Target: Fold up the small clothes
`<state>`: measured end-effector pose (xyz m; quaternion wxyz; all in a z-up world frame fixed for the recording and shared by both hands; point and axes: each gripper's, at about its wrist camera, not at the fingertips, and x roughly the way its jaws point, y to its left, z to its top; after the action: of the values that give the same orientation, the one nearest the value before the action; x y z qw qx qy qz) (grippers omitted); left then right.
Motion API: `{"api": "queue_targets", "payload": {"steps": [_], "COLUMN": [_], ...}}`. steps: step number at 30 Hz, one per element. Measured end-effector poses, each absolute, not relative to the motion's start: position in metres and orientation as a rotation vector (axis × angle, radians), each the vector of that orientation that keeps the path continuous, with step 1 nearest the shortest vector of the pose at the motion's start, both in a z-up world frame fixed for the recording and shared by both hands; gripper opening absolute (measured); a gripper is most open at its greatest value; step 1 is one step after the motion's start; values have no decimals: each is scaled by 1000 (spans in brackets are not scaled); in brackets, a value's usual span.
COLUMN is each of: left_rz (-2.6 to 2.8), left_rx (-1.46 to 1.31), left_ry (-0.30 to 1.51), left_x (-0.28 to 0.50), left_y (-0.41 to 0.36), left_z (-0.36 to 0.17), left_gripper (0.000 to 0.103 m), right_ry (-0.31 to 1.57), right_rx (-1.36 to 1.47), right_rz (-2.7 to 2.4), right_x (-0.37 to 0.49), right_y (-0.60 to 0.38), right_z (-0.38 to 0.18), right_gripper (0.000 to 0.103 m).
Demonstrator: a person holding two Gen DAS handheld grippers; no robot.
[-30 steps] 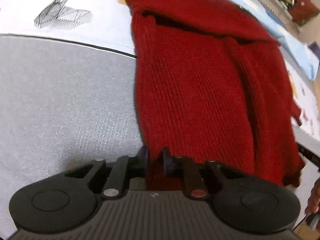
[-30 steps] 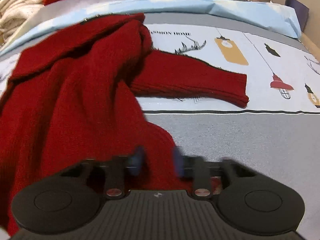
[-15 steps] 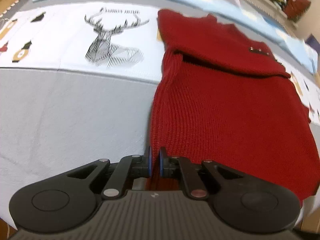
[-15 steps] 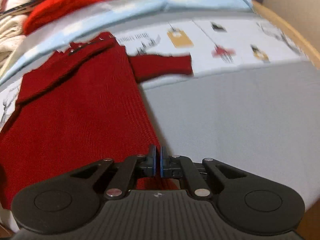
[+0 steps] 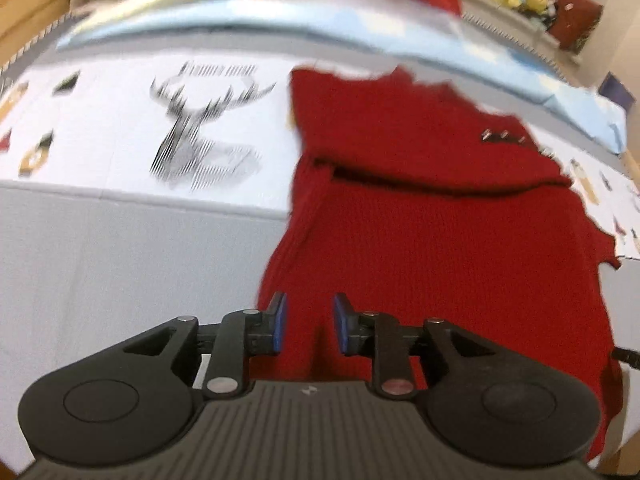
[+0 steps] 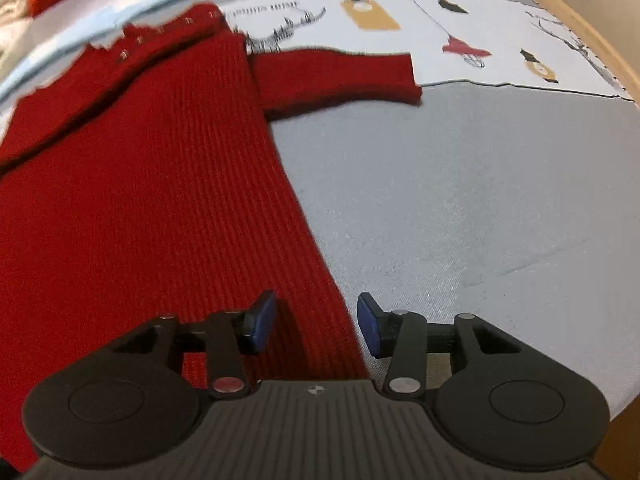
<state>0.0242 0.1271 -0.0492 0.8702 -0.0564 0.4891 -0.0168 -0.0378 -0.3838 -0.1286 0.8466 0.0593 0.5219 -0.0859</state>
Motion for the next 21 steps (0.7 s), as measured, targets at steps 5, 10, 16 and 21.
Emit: {"api": "queue_targets", "payload": {"steps": [5,10,16,21], "left_rz": [-69,-111,-133,-128], "left_rx": [-110,-113,-21,4], "left_ry": [897,801,741,755], "left_x": [34,47,61,82], "left_y": [88,49,6,-19], "left_z": [-27,-14,-26,-49], "left_gripper": [34,34,29,26], "right_ry": [876,758,691,761], "right_rx": [159,380,469,443], "right_rz": [-200,-191,-114,-122], "right_x": [-27,11,52,74], "right_y": [-363,-345,-327,-325], "right_z": [-87,-52,-52,-62], "right_gripper": [47,47,46,46]}}
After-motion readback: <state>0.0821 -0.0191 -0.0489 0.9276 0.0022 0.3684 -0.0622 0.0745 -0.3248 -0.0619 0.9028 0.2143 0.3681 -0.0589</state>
